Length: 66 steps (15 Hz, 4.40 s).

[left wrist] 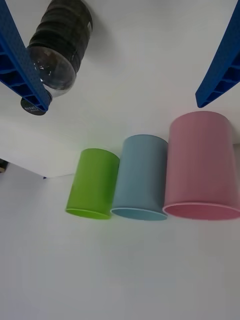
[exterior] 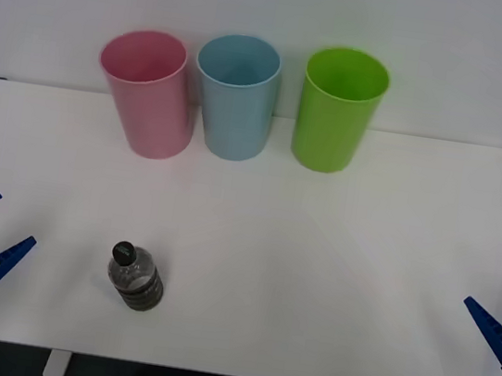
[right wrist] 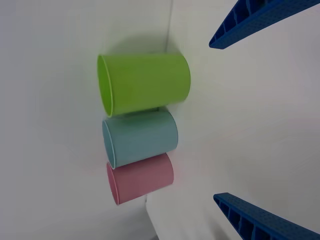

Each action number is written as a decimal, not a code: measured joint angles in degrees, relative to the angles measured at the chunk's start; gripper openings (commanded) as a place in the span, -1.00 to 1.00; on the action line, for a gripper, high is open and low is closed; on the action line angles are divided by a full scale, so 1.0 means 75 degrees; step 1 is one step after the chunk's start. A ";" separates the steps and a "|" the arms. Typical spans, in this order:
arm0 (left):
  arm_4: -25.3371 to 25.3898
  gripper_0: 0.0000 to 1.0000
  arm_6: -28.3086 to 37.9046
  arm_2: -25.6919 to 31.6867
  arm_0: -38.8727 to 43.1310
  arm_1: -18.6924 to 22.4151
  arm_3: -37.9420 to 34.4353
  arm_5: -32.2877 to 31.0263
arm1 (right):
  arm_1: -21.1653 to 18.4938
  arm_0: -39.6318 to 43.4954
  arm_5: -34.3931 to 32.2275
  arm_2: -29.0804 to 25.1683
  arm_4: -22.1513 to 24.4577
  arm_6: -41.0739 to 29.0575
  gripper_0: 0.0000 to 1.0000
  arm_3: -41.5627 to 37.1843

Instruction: Grasp the object on the table and drop it into the matching bin: aluminum can to the light blue bin, PET bottle to the pink bin.

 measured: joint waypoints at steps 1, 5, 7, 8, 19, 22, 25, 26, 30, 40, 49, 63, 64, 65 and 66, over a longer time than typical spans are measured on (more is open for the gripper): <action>0.0000 1.00 0.0000 0.0000 0.0000 0.0000 0.0000 0.0000 | 0.0000 0.0000 0.0000 0.0000 0.0000 0.0000 1.00 0.0000; 0.0050 1.00 0.0003 -0.0073 -0.0009 -0.0233 0.0056 -0.0022 | -0.0001 0.0000 0.0000 0.0000 0.0000 0.0000 1.00 -0.0001; 0.0300 1.00 0.0025 -0.0216 -0.0005 -0.0206 0.0060 -0.0039 | -0.0001 0.0000 0.0000 0.0000 0.0000 0.0000 1.00 -0.0001; 0.0343 1.00 0.0029 -0.0268 0.0011 -0.0152 0.0058 -0.0039 | -0.0001 0.0000 0.0000 0.0000 0.0000 0.0000 1.00 -0.0001; 0.0085 1.00 -0.0383 -0.0279 0.0438 -0.0133 0.0392 0.0085 | -0.0001 0.0000 0.0000 0.0000 0.0000 0.0000 1.00 -0.0001; -0.0292 1.00 -0.0549 -0.0296 0.0413 -0.0128 0.0416 0.0086 | -0.0001 0.0000 0.0000 0.0000 0.0000 0.0000 1.00 -0.0001; -0.0925 1.00 -0.0701 -0.0480 0.0169 -0.0135 0.0423 0.0007 | 0.0000 0.0000 0.0000 0.0000 0.0000 0.0000 1.00 -0.0001; -0.1065 1.00 -0.0778 -0.0587 0.0081 -0.0133 0.0462 0.0004 | 0.0000 0.0000 0.0000 0.0000 0.0000 0.0000 1.00 -0.0001; -0.1175 1.00 -0.1691 -0.0995 -0.0540 -0.0034 0.1389 -0.0355 | 0.0000 0.0000 0.0000 0.0000 0.0000 0.0000 1.00 0.0000; -0.1154 1.00 -0.3572 -0.2038 -0.2117 0.0462 0.3909 -0.1000 | 0.0000 0.0000 0.0000 0.0000 0.0000 0.0000 1.00 0.0000; -0.1283 1.00 -0.3563 -0.2504 -0.2509 0.0458 0.3993 -0.1053 | 0.0000 0.0000 0.0000 0.0000 0.0000 0.0000 1.00 0.0000; -0.1812 1.00 -0.3514 -0.2821 -0.3065 0.0003 0.4230 -0.0947 | 0.0000 0.0000 0.0000 0.0000 0.0000 0.0000 1.00 0.0000; -0.1844 1.00 -0.3519 -0.2827 -0.3069 -0.0011 0.4230 -0.0943 | 0.0000 0.0000 0.0000 0.0000 0.0000 0.0000 1.00 0.0000; -0.1875 1.00 -0.3522 -0.2826 -0.3076 -0.0018 0.4230 -0.0939 | 0.0000 0.0000 0.0000 0.0000 0.0000 0.0000 1.00 0.0000; -0.1886 1.00 -0.3513 -0.2819 -0.3080 -0.0019 0.4230 -0.0941 | 0.0000 0.0000 0.0000 0.0000 0.0000 0.0000 1.00 0.0000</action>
